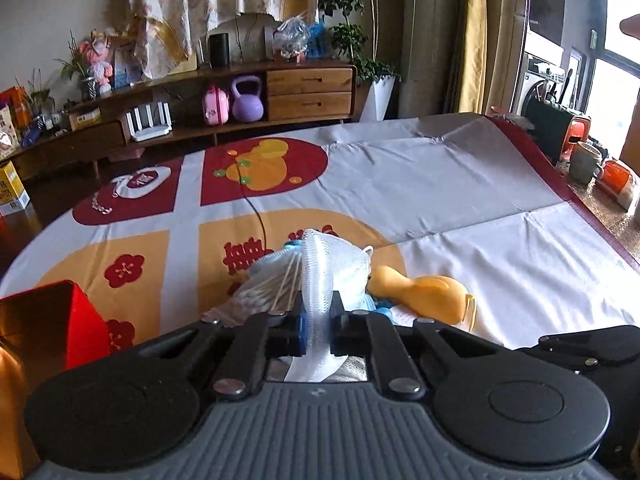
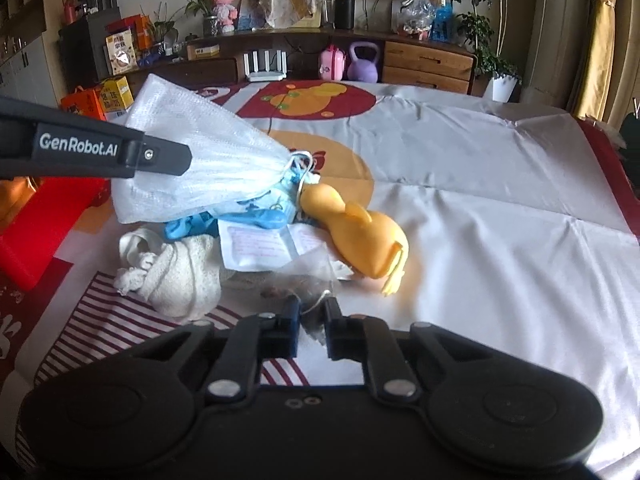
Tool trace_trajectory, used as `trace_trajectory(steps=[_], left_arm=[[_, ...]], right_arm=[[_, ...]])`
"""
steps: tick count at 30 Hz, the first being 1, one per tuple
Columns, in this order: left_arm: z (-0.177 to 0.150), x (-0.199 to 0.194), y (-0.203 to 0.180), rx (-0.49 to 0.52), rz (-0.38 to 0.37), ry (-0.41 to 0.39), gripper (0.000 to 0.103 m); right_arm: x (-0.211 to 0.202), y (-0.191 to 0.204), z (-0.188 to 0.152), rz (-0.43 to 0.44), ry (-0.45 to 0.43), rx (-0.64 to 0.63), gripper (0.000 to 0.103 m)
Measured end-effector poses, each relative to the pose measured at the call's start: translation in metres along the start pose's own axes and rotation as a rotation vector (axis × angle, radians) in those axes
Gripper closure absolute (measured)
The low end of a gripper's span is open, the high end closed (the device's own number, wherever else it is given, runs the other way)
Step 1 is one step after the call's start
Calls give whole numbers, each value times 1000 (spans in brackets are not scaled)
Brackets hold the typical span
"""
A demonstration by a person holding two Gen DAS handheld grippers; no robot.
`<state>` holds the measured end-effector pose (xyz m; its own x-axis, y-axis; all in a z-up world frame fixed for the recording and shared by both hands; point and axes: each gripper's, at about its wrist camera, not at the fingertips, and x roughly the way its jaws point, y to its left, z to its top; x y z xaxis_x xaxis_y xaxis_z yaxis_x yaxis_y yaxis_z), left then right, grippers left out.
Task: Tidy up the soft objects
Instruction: 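Reach the left tool to the white mesh bag and grasp it, then lift the white mesh bag with the left tool toward the red tin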
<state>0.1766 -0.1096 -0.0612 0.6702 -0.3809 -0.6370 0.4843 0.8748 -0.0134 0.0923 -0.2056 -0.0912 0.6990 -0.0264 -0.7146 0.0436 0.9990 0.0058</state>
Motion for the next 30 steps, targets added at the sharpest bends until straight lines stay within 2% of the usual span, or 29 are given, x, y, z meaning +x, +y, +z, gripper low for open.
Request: trace_trajectory(steps=[2,19,30], left_arm=[[2,-6,2,-12,-2,-9,94],[16,-67,24,-94,27,-105,96],[40,-113,40,-124,54,-225,96]], right_arm=[[-5,-1,1,6,-8,1,95],[-60,-1,11,27,-115,7,96],[-87,0,34,44,-194,-2,96]])
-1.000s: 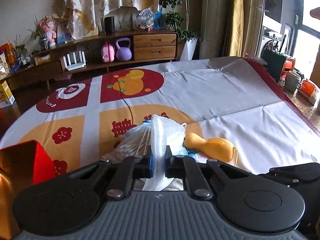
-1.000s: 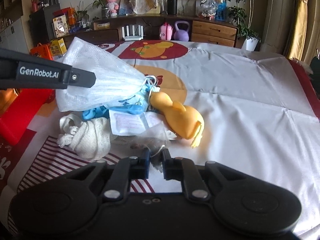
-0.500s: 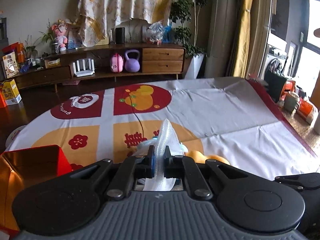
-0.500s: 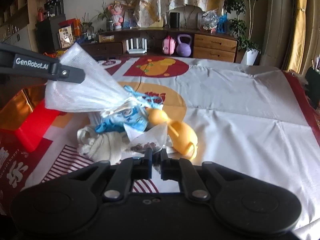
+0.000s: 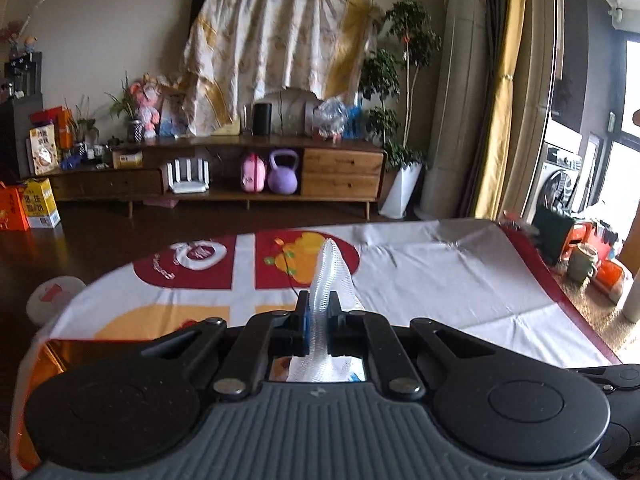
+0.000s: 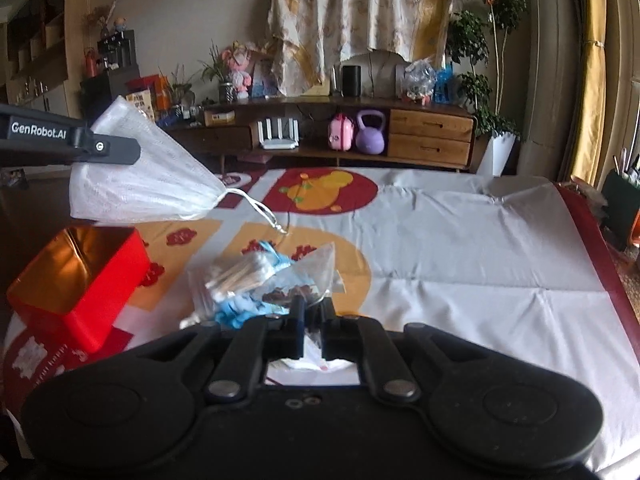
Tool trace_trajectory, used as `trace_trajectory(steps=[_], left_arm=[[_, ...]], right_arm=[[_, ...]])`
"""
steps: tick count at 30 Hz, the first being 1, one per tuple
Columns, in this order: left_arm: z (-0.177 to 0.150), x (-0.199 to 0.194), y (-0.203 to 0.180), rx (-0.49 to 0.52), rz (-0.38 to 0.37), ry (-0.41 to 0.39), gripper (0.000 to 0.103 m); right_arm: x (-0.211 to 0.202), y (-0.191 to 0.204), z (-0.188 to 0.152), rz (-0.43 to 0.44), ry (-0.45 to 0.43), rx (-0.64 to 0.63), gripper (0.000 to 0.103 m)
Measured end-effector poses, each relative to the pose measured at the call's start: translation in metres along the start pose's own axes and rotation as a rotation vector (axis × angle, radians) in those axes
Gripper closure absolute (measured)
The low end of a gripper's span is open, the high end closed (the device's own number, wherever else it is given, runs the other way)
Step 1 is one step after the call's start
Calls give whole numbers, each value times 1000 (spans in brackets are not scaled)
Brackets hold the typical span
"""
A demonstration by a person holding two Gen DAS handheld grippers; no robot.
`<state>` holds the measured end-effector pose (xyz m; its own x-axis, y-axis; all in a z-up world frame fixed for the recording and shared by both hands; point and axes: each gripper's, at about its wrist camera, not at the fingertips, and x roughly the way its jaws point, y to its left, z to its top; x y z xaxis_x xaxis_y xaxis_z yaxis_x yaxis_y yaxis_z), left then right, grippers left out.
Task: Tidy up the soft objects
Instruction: 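Lift the white mesh bag with the left tool toward the red tin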
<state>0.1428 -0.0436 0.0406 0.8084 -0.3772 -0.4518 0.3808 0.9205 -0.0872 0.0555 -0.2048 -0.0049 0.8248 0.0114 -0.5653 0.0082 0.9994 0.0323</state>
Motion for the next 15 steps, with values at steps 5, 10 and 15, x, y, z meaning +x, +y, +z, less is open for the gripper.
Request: trace_trajectory(steps=[5,10,15], left_arm=[[6,-14,14,-12,28,-15,96],[4,-26,34,-20,72,-9,96],[-1,-39,65,-39,128,-6,96]], right_arm=[[-9,15,14,40,-31,-37,96],[-10,39,28,97,-47,-73,96],[-5,73,40,154,-61,-118,96]])
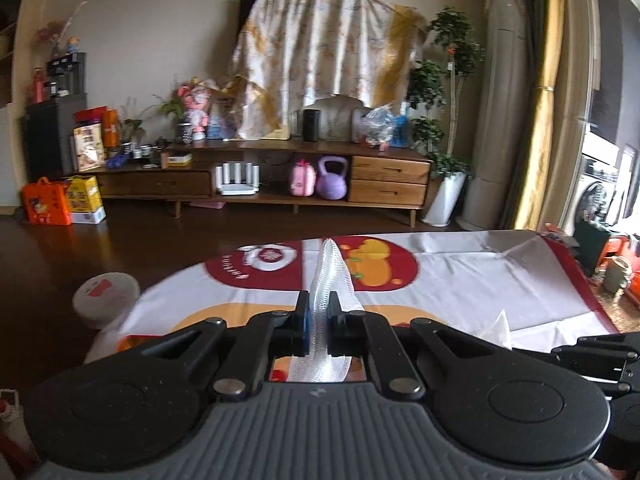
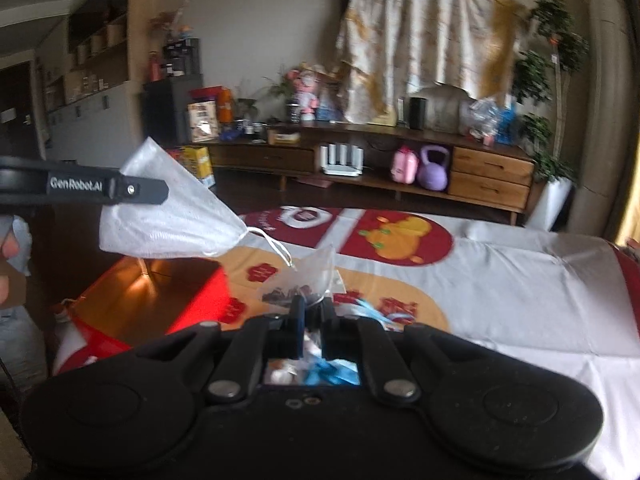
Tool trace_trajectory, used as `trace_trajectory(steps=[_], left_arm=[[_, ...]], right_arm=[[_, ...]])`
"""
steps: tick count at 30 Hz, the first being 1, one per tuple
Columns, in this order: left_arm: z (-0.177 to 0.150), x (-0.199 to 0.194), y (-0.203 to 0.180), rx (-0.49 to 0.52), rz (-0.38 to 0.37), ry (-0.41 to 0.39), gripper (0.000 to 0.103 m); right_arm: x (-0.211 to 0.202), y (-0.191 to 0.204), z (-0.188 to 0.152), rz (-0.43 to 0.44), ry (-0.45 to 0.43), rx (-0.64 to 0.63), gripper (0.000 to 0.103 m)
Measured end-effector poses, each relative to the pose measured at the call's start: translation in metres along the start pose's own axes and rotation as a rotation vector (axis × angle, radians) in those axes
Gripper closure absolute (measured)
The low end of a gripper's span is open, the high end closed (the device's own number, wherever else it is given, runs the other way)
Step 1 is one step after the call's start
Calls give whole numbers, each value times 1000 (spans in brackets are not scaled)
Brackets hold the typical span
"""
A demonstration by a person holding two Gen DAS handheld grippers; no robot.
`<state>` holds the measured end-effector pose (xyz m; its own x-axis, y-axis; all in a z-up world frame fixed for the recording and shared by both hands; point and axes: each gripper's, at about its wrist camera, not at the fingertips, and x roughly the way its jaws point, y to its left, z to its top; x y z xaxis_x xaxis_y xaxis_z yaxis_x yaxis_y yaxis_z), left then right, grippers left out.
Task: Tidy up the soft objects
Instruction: 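Lift the white mesh bag with the left tool toward the red tin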
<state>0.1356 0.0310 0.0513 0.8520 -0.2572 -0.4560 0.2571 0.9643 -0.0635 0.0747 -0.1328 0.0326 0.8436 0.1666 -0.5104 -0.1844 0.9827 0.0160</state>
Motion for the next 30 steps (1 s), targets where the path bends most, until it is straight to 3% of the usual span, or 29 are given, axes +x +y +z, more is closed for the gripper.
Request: trace_trajectory(steps=[13,22,30], left_arm=[[-20,-4,80,-55,124,56,96],[-36,18,127,-106,179,97,96],[-52,51,146,-109,168,161,96]], right_arm=[[51,85,18,141,36,-117,96],[93,135,20,220,87,-166,96],[130,163,11,244,147,-208,96]])
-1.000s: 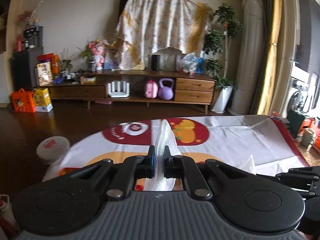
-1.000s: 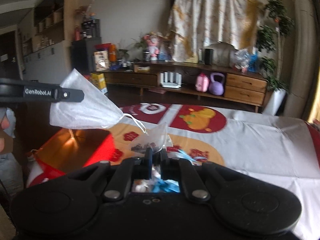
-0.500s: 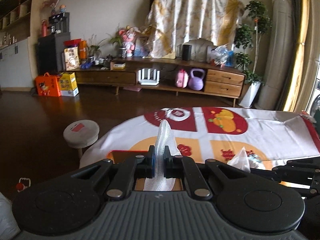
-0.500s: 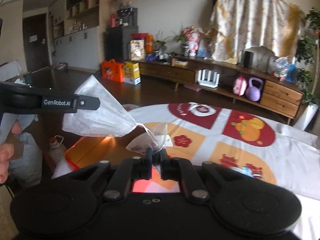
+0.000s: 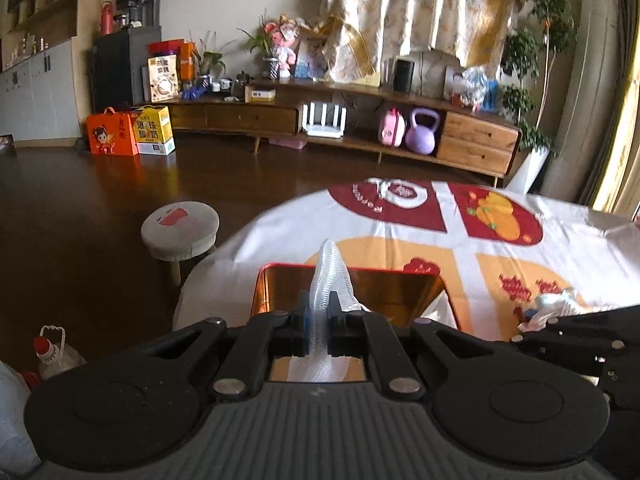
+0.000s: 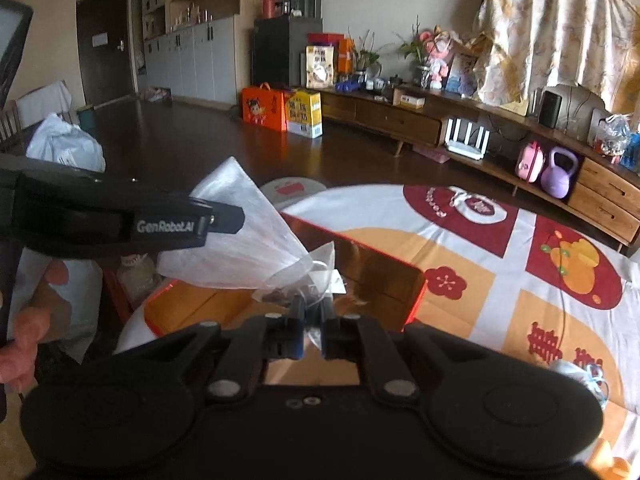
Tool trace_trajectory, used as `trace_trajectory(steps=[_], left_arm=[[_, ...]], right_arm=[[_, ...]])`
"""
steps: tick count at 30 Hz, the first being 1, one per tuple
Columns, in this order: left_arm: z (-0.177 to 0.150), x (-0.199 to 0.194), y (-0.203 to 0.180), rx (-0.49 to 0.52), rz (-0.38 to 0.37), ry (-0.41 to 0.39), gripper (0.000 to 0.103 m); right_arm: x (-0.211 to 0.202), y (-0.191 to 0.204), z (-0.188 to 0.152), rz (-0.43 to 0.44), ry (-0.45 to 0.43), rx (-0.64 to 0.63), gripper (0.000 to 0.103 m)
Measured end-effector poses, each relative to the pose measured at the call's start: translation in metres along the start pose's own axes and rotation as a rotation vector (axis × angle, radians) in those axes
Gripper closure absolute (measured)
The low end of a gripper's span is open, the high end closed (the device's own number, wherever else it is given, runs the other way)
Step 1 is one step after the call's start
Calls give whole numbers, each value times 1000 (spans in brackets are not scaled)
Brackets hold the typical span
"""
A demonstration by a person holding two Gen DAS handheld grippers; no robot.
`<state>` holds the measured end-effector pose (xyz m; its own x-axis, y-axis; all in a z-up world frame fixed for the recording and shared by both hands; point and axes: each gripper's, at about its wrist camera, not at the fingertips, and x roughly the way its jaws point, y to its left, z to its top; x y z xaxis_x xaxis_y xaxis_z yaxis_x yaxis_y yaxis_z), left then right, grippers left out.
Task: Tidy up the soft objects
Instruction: 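Lift the white mesh bag with the left tool toward the red tin, then lower the mesh bag into the red tin and open the left tool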
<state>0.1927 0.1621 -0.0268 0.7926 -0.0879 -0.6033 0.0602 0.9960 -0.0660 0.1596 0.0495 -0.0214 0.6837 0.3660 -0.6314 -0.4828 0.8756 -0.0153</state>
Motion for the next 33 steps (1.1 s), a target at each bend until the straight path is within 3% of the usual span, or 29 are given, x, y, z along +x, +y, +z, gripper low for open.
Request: trace_trajectory(steps=[12,20,26,33], left_arm=[[-9,51,4,25,-28,109,96],[-15,73,-4,79,-56,211,96],[-22,84,-5,83,-58,276,96],[-27,83,-7,102,-37,291,96]], right_arm=[[45,-2,-11,-1,139,-18,96],[54,8,-18,5,186,-54,95],[57,8,-20,12,212,-47,88],[58,5,-21,19,227,-27,86]])
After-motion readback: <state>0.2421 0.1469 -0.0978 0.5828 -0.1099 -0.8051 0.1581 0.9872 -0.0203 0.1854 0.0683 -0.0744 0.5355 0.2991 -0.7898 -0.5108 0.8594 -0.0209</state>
